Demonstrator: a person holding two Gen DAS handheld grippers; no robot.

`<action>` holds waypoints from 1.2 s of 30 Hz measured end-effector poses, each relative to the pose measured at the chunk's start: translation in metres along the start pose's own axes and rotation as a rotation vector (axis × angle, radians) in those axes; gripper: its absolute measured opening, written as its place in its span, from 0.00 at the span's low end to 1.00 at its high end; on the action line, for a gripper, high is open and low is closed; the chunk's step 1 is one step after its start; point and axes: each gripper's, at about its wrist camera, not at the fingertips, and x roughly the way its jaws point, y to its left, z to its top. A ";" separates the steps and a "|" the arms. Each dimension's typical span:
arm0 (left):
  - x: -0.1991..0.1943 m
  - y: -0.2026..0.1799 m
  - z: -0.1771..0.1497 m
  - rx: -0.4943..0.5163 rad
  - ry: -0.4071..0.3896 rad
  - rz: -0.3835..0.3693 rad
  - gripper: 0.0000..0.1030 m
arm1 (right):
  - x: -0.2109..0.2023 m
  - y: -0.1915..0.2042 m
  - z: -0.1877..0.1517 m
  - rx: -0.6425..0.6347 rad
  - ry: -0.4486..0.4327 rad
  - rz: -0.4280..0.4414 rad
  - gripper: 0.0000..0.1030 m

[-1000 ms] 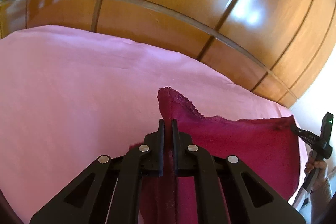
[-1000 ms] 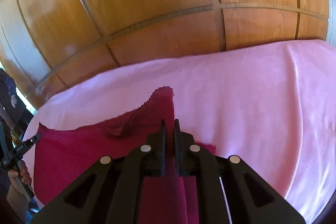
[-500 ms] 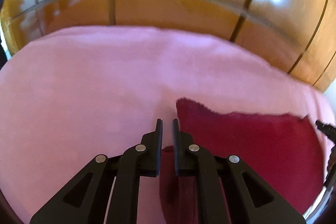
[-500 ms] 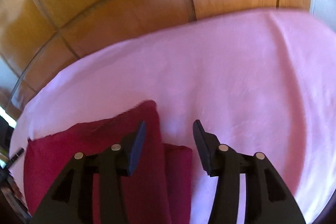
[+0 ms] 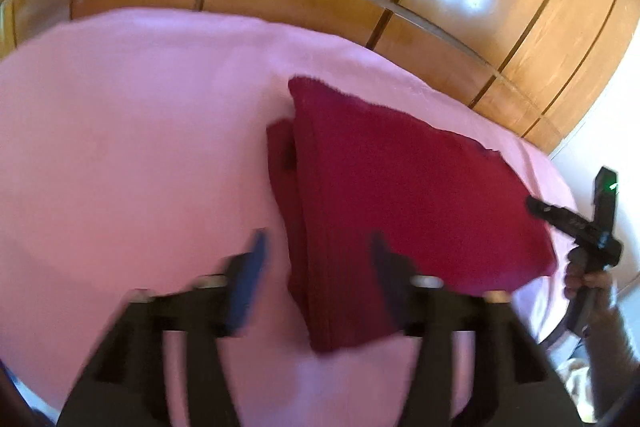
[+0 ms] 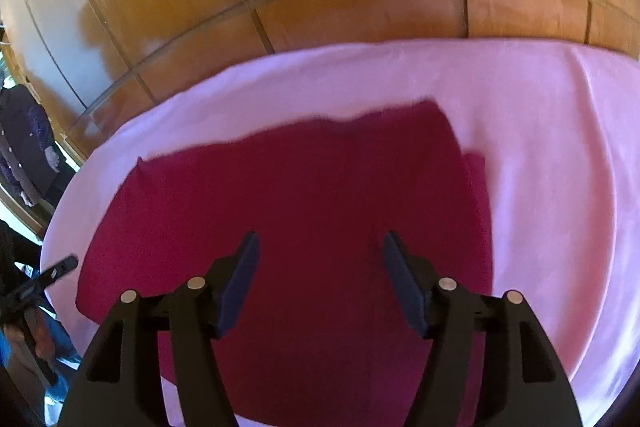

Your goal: Fold small clothes

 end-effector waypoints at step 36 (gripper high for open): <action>0.077 -0.106 0.004 0.212 0.045 0.141 0.43 | -0.006 -0.126 -0.016 0.423 -0.025 0.172 0.58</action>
